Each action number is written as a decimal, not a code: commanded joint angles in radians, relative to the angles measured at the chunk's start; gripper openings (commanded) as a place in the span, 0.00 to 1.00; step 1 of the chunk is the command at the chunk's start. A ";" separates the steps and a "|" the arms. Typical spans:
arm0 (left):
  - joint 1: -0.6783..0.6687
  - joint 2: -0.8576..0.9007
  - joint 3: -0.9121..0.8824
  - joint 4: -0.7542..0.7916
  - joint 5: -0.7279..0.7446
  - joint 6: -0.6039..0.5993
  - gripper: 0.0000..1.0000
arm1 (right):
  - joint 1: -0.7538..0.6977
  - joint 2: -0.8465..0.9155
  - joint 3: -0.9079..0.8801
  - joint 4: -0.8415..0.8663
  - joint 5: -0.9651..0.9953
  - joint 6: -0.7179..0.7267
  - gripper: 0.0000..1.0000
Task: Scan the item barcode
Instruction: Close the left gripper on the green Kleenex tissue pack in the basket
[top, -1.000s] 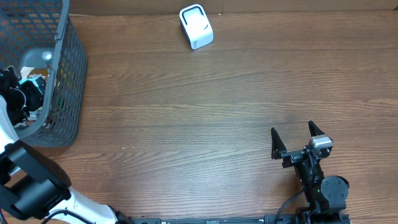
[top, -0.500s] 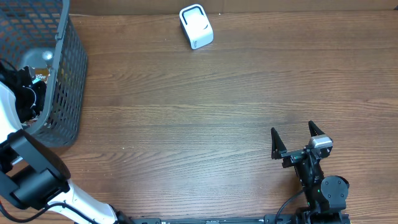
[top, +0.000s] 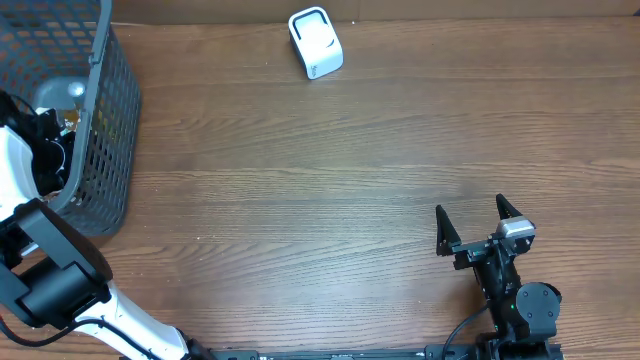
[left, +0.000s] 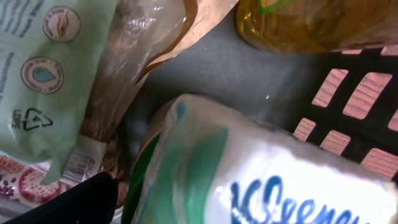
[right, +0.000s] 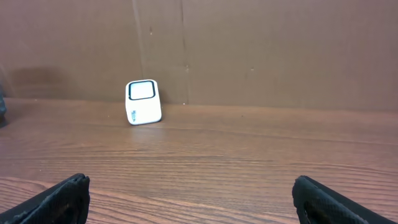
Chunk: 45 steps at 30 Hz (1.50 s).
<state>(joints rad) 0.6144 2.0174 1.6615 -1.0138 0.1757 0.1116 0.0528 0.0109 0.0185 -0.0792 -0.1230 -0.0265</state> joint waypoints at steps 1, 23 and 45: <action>-0.008 0.018 0.009 0.003 0.000 0.016 0.88 | -0.003 -0.008 -0.010 0.005 0.010 -0.005 1.00; -0.008 0.013 0.003 0.007 -0.028 0.002 0.50 | -0.003 -0.008 -0.010 0.005 0.009 -0.004 1.00; -0.053 -0.172 0.673 -0.292 -0.068 -0.306 0.20 | -0.003 -0.008 -0.010 0.005 0.009 -0.004 1.00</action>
<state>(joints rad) 0.5949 1.9118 2.2539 -1.2915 0.0410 -0.1333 0.0528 0.0109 0.0181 -0.0780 -0.1230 -0.0261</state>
